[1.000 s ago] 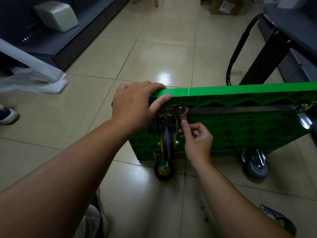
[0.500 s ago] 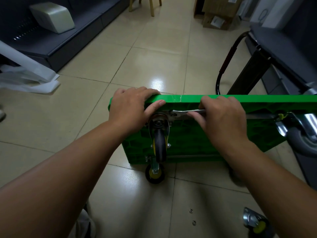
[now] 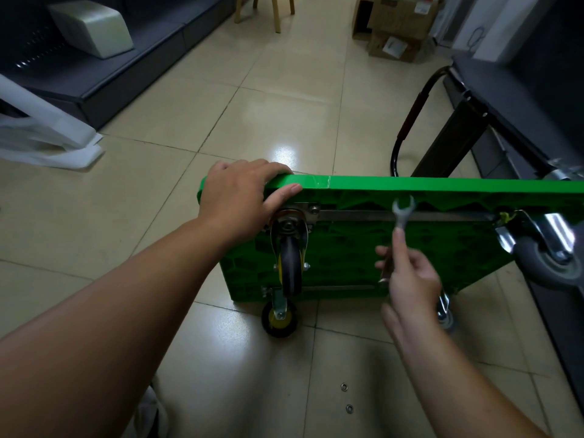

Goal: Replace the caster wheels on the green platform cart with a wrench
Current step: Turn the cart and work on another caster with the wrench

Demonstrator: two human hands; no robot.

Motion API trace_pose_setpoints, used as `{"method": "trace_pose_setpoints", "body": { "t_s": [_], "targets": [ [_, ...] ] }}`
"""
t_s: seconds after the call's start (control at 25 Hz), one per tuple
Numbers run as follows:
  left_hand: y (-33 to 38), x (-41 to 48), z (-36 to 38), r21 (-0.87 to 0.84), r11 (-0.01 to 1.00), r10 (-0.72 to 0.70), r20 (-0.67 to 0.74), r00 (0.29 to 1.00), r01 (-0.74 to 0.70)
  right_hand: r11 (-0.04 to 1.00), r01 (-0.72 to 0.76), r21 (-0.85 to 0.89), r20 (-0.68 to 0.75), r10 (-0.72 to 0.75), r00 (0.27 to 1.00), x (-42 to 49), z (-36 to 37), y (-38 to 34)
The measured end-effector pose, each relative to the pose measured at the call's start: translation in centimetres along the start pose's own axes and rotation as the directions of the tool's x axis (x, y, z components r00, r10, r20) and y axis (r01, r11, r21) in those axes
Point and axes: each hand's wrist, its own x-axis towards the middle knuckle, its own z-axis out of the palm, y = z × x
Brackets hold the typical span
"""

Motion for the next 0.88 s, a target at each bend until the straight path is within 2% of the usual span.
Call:
{"method": "trace_pose_setpoints", "body": {
  "t_s": [0.04, 0.08, 0.12, 0.24, 0.36, 0.44, 0.68, 0.88],
  "targets": [
    [0.0, 0.0, 0.0, 0.002, 1.000, -0.002, 0.003, 1.000, 0.002, 0.991, -0.119, 0.065, -0.080, 0.124, 0.989, -0.2, -0.1, 1.7],
    [0.0, 0.0, 0.0, 0.003, 1.000, -0.004, 0.006, 1.000, 0.004, 0.982, -0.180, 0.059, -0.111, 0.186, 0.976, -0.5, -0.2, 3.2],
    [0.1, -0.1, 0.0, 0.004, 1.000, -0.004, 0.008, 1.000, 0.004, 0.983, -0.185, 0.008, -0.103, 0.184, 0.977, -0.8, -0.1, 4.2],
    [0.0, -0.1, 0.0, 0.003, 1.000, 0.002, 0.008, 1.000, -0.002, 0.996, -0.024, -0.080, 0.065, 0.029, 0.997, -1.5, 1.1, 5.5],
    [0.0, -0.1, 0.1, 0.013, 1.000, 0.003, -0.002, 1.000, -0.003, 0.989, 0.114, -0.092, 0.248, -0.088, 0.965, -1.6, 3.1, 5.4],
    [0.1, -0.1, 0.2, 0.017, 1.000, 0.000, -0.004, 1.000, 0.000, 0.984, 0.151, -0.095, 0.297, -0.117, 0.948, -1.5, 4.0, 5.5],
    [0.1, -0.3, 0.4, 0.012, 1.000, -0.002, -0.013, 1.000, 0.002, 0.993, 0.115, 0.001, 0.246, -0.112, 0.963, -0.9, 6.1, 6.4],
    [0.2, -0.2, 0.3, 0.009, 1.000, -0.007, -0.011, 1.000, 0.007, 0.994, 0.107, -0.002, 0.207, -0.104, 0.973, -0.8, 5.8, 7.0]
  ]
}}
